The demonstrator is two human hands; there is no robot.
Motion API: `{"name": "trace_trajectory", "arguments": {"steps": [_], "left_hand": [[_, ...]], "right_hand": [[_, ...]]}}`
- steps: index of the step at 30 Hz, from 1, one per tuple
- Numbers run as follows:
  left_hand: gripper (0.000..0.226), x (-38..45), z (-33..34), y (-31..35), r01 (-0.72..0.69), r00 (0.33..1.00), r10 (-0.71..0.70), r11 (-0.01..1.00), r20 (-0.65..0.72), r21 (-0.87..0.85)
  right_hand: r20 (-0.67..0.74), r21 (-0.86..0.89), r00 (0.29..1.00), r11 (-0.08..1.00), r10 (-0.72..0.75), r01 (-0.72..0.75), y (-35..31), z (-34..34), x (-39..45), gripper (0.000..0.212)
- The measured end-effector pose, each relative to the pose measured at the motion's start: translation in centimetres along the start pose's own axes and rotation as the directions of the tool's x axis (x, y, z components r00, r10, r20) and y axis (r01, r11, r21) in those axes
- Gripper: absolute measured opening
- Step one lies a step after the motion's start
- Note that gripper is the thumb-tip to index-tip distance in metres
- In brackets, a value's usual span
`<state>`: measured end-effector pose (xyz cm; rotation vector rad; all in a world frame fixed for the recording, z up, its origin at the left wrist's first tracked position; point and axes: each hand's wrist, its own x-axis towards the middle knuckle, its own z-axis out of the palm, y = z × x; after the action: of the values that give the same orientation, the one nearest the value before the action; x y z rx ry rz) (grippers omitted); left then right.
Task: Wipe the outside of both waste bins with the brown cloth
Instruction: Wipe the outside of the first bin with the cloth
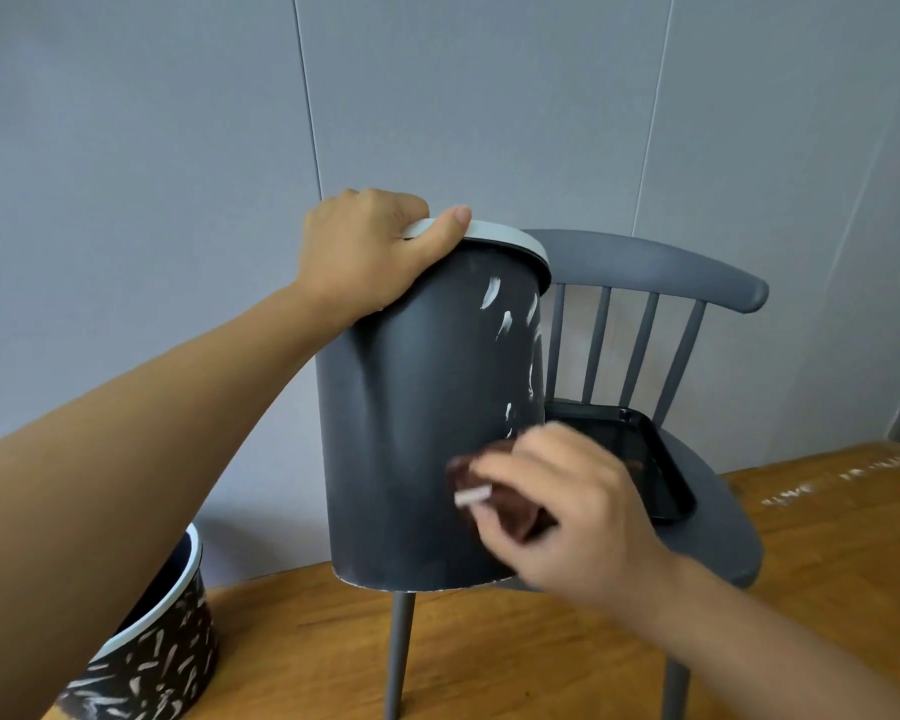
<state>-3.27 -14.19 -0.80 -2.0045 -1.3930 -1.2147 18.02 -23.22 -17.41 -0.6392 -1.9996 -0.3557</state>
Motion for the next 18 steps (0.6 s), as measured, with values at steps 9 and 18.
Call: {"name": "trace_trajectory", "arguments": {"steps": [9, 18], "left_hand": [[0.057, -0.5, -1.0, -1.1, -0.047, 0.996, 0.048, 0.999, 0.076, -0.017], [0.043, 4.0, -5.7, 0.6, 0.224, 0.72, -0.007, 0.949, 0.694, -0.223]], "right_hand": [[-0.017, 0.006, 0.991, 0.992, 0.129, -0.129, -0.1, 0.2, 0.6, 0.055], [-0.018, -0.01, 0.976, 0.976, 0.219, -0.219, 0.5, 1.0, -0.4, 0.059]]}}
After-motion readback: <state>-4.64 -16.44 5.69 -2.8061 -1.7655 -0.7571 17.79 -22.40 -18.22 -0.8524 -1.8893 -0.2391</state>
